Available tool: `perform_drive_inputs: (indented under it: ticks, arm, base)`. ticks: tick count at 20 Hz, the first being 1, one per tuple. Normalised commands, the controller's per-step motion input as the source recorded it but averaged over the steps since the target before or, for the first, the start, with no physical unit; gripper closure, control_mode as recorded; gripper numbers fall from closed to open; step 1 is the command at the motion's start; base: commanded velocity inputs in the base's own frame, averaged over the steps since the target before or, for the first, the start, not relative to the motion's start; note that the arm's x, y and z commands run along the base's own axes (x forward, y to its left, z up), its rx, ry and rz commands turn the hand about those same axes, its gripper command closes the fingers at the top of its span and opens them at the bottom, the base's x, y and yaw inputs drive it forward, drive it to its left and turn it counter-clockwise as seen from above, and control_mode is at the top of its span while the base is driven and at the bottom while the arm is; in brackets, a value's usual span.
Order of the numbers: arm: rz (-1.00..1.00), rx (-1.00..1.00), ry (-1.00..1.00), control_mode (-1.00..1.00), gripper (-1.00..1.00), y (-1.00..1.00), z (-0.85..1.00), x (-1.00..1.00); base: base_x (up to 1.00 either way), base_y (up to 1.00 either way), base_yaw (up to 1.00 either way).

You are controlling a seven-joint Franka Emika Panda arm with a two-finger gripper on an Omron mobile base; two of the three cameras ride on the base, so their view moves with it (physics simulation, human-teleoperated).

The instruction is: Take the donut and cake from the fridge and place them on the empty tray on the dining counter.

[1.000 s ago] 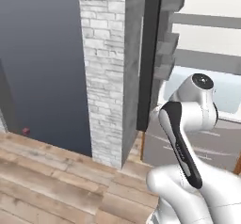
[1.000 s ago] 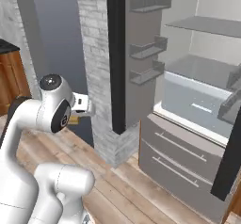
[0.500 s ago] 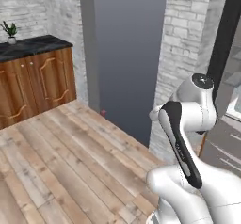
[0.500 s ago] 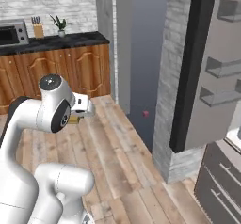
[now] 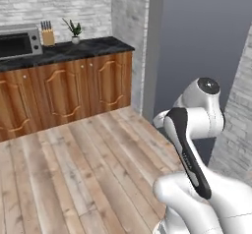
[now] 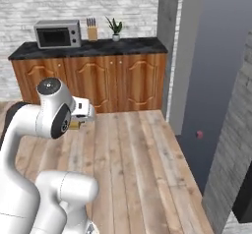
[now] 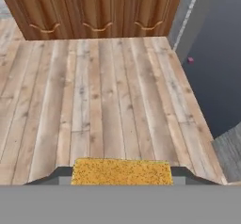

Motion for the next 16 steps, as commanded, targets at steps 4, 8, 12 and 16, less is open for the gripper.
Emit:
perform_drive_inputs:
  ticks: [4, 8, 12, 16]
  arm:
    - [0.00, 0.00, 0.00, 1.00, 1.00, 0.00, 0.00, 0.00]
    - [0.00, 0.00, 0.00, 1.00, 1.00, 0.00, 0.00, 0.00]
    - [0.00, 0.00, 0.00, 1.00, 1.00, 0.00, 0.00, 0.00]
    - [0.00, 0.00, 0.00, 1.00, 1.00, 0.00, 0.00, 0.00]
  base:
    - [1.00, 0.42, 0.37]
    - [1.00, 0.27, 0.48]
    - [1.00, 0.16, 0.56]
    - [0.97, 0.08, 0.63]
